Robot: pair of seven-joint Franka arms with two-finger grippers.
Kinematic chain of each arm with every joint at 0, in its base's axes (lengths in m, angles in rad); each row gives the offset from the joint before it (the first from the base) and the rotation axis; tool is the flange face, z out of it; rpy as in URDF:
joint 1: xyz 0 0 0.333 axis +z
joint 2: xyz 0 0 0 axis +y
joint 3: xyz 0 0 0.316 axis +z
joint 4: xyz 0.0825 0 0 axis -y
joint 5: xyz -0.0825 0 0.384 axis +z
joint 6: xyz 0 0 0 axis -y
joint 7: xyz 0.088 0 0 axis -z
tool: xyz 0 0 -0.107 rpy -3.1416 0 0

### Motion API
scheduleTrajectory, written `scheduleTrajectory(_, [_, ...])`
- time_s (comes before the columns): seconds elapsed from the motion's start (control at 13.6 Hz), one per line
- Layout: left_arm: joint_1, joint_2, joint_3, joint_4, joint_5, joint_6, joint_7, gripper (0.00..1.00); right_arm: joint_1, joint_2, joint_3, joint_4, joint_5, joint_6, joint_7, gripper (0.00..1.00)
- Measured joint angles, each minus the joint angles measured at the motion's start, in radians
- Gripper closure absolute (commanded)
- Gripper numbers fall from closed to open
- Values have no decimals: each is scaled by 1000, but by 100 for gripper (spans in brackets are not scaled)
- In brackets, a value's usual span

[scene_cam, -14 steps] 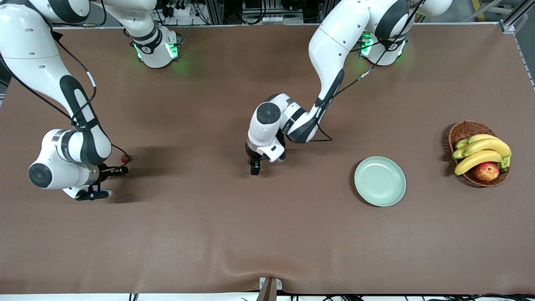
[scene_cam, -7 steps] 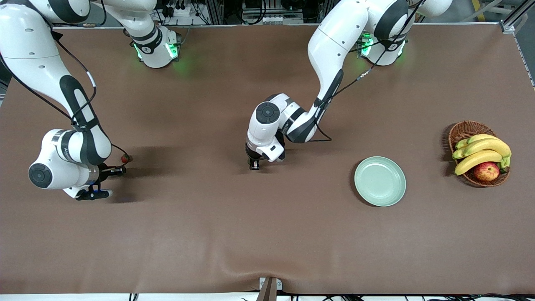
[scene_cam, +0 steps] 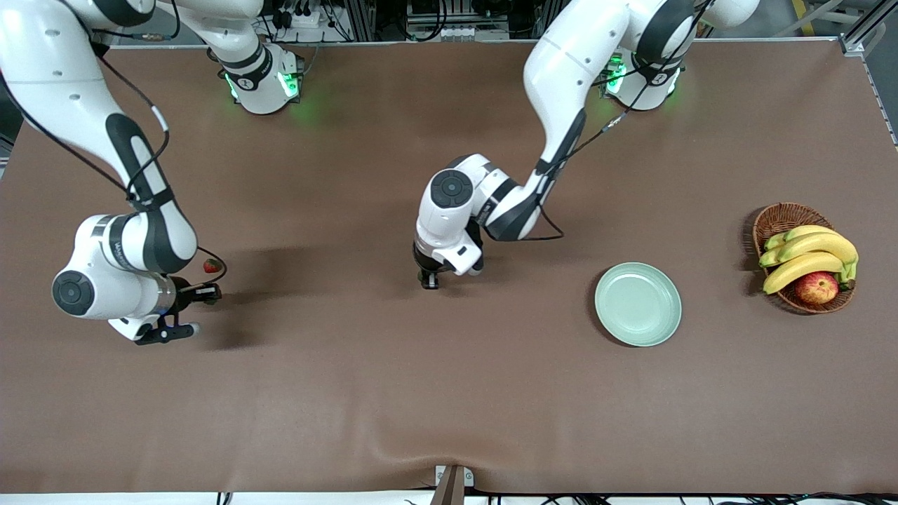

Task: Collect all strawberries into plate
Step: 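Grasp the strawberry with the left gripper while the right gripper grasps another, then drop the strawberry on the plate while the right gripper sets another mid-table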

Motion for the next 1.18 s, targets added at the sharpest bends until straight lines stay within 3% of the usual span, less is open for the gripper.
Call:
scheduleTrajectory(0.44, [273, -190, 4, -46, 67, -259, 116, 100, 200, -71, 11, 26, 193, -36, 56, 90])
scheduleTrajectory(0.73, [402, -282, 3, -210, 68, -274, 320, 100, 380, -69, 11, 28, 207, 13, 357, 90])
scheduleTrajectory(1.18, [535, -284, -1, -334, 68, -210, 541, 100, 594, 37, 9, 25, 208, 235, 691, 90])
